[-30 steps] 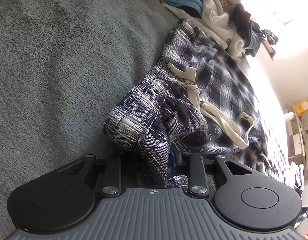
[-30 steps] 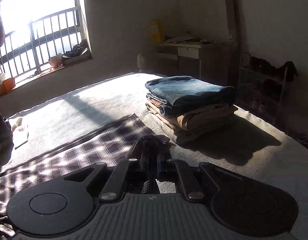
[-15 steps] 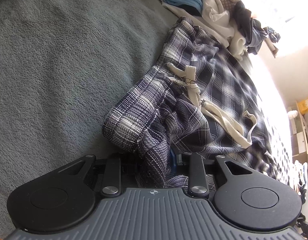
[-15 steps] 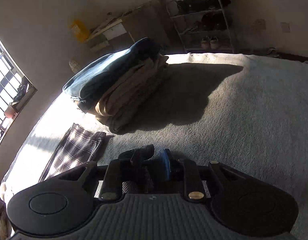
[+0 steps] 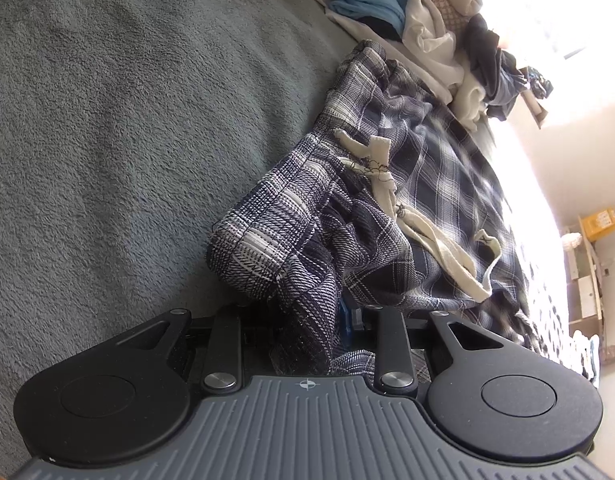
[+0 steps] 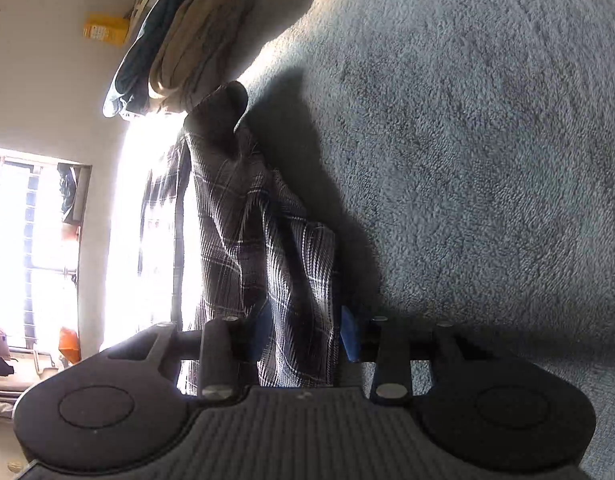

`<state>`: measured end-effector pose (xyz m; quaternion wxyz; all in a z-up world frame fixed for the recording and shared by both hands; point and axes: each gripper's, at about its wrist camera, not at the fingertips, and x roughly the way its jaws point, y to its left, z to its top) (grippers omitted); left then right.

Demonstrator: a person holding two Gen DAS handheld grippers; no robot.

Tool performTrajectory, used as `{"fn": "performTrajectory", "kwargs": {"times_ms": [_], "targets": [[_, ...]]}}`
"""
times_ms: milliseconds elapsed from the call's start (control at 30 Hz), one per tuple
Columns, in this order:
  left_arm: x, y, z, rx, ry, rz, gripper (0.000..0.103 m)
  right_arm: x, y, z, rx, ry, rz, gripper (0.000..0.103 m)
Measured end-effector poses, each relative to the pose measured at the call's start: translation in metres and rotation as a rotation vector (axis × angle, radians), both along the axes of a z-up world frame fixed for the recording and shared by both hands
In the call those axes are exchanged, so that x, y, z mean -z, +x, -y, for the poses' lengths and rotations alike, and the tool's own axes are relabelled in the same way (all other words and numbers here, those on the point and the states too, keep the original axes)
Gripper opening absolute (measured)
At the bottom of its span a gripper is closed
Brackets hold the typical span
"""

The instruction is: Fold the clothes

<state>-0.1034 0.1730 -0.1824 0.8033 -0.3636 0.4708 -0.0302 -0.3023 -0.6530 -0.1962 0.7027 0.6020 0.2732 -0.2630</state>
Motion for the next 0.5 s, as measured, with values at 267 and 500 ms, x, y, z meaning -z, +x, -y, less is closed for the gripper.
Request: {"fn": "performTrajectory", "kwargs": {"times_ms": [267,500], "targets": [[0.007,-0.008,-0.012,-0.016,-0.121,0.001,0.036,-0.022,0.015,-0.007,0.049,-0.044,0.014,0.003],[0.002,-0.009,-0.02,-0.025,-0.147,0.0,0.023,-0.13,0.056,-0.016,-0.003,-0.197,0.199,0.002]]}}
